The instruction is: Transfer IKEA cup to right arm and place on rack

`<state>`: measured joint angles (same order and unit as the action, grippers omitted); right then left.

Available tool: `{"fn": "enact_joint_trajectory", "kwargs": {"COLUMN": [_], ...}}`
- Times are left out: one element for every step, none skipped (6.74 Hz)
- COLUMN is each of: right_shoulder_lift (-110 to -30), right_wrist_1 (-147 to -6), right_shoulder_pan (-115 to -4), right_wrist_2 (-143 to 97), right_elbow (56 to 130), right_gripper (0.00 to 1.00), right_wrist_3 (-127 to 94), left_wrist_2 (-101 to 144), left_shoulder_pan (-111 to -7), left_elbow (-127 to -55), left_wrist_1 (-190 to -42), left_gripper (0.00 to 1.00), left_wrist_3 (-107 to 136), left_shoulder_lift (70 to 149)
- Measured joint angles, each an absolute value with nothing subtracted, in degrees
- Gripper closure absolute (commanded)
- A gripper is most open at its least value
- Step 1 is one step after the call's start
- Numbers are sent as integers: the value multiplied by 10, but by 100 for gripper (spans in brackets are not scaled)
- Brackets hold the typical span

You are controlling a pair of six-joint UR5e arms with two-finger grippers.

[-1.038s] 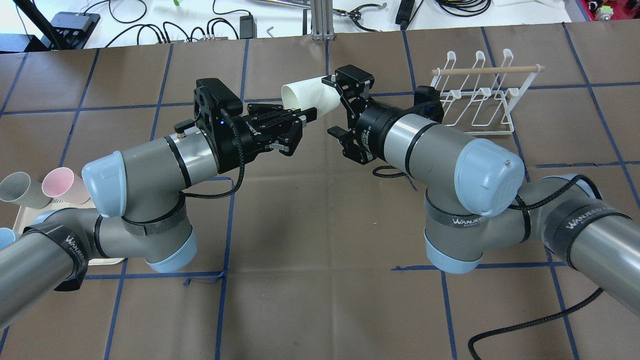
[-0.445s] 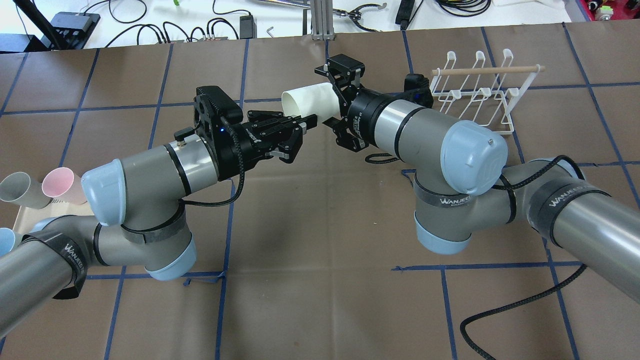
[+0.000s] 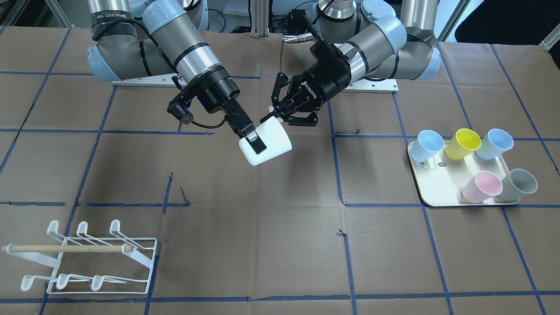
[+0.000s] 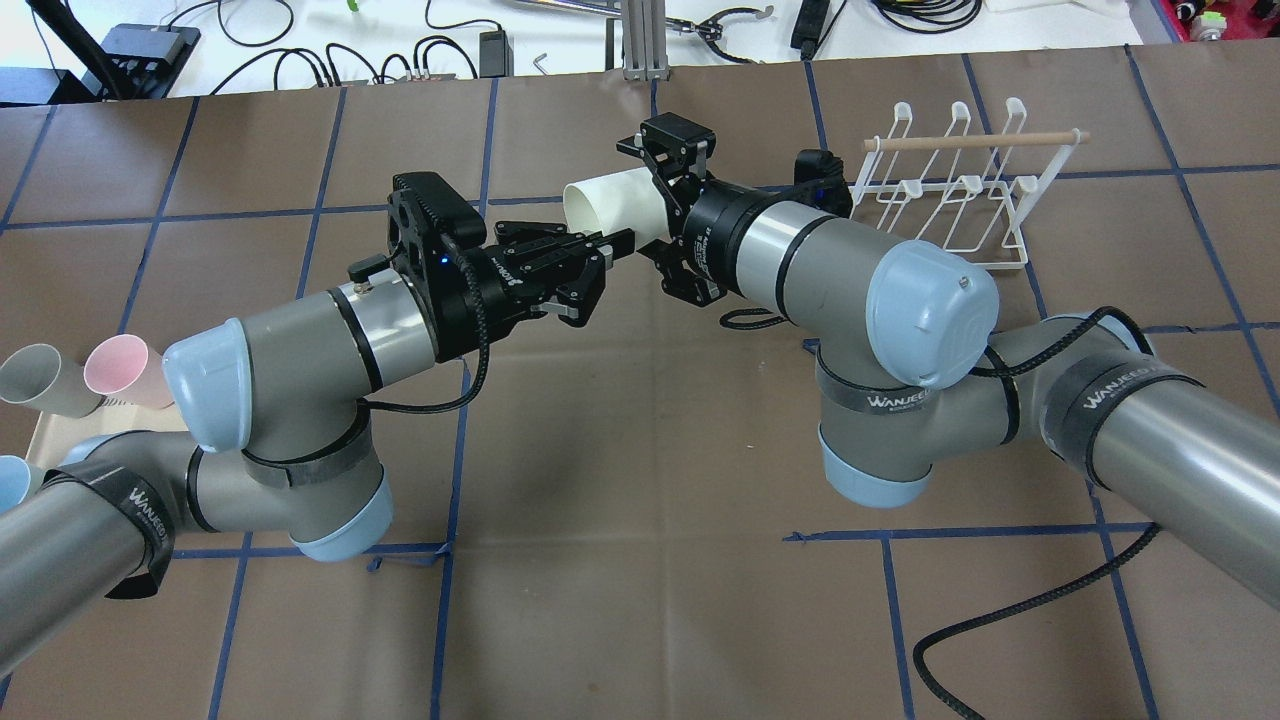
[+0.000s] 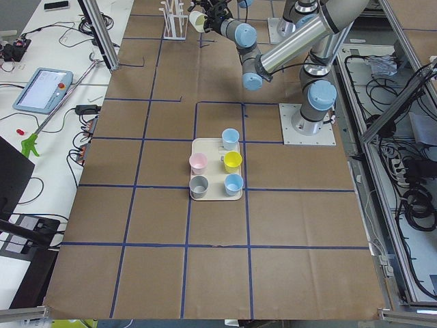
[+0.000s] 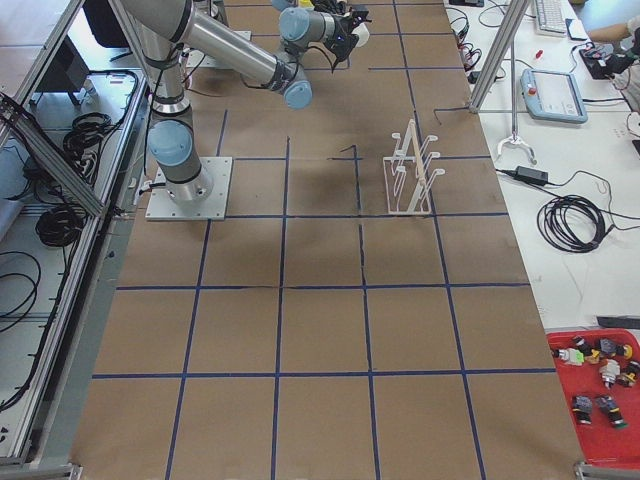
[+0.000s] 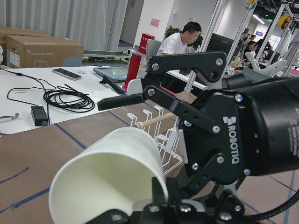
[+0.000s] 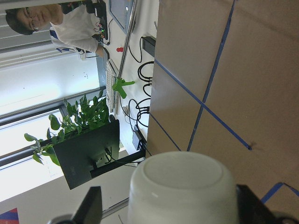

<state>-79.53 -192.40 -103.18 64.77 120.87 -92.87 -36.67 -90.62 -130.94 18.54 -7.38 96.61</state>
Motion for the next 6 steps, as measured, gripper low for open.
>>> {"fn": "enact_joint_trajectory", "kwargs": {"right_shoulder_lift": [-794,-793,-792,-791,-791,-791], "right_wrist_1": [-1924,-1924,-1924,-1924,-1924,-1924], "right_shoulder_pan": [-1034,-1034,-1034,-1034,-1034,-1034], "right_wrist_2": [648,648,648,647,647,647], "right_elbow": [1210,1210,1210,1208,1207,1206], "right_gripper": [11,24,32,43,52,55], "right_wrist_3": [-928,-927,-926,-926,-927,-927], "left_wrist_2": [-367,-367,-367,-367,-367,-367], "left_shoulder_pan": [-906,-906,-906,-906,-906,-906], "left_elbow": [-1309,-1309,-1309,-1309,-1308,-1308], "left_wrist_1": [185,185,185,186,186,185], "left_gripper": [100,100,100,96,86,62], "left_wrist_3": [-74,-74,-74,-74,-74,-72], "left_shoulder_lift": [966,967,967,967,967,967]}}
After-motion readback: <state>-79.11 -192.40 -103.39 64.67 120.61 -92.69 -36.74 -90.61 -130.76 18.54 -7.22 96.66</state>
